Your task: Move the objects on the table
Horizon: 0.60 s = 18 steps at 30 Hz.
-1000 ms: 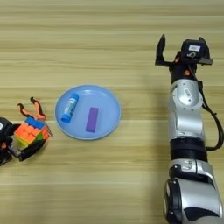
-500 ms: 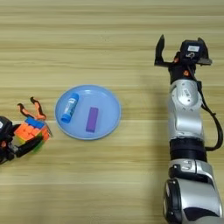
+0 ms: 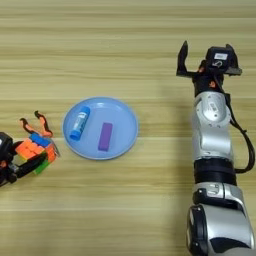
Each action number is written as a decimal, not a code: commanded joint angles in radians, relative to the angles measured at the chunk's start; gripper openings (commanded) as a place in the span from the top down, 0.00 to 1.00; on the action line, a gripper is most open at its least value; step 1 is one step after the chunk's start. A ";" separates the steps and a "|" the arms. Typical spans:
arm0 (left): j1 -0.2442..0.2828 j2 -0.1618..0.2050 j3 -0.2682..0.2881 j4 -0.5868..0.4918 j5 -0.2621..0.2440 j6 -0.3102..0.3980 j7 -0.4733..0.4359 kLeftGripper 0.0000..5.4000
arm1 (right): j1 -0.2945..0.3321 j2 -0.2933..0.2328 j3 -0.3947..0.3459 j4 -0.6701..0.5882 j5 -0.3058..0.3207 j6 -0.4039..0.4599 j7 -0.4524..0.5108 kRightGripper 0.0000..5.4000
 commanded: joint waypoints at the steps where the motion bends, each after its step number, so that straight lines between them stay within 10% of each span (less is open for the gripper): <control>1: -0.006 0.008 0.018 -0.032 -0.005 -0.001 0.004 0.39 | 0.009 0.000 -0.002 0.011 0.003 -0.006 -0.002 0.00; 18: -0.145 -0.014 -0.043 -0.164 -0.031 0.062 0.008 0.39 | 0.015 -0.034 -0.051 0.130 0.004 -0.053 -0.020 0.00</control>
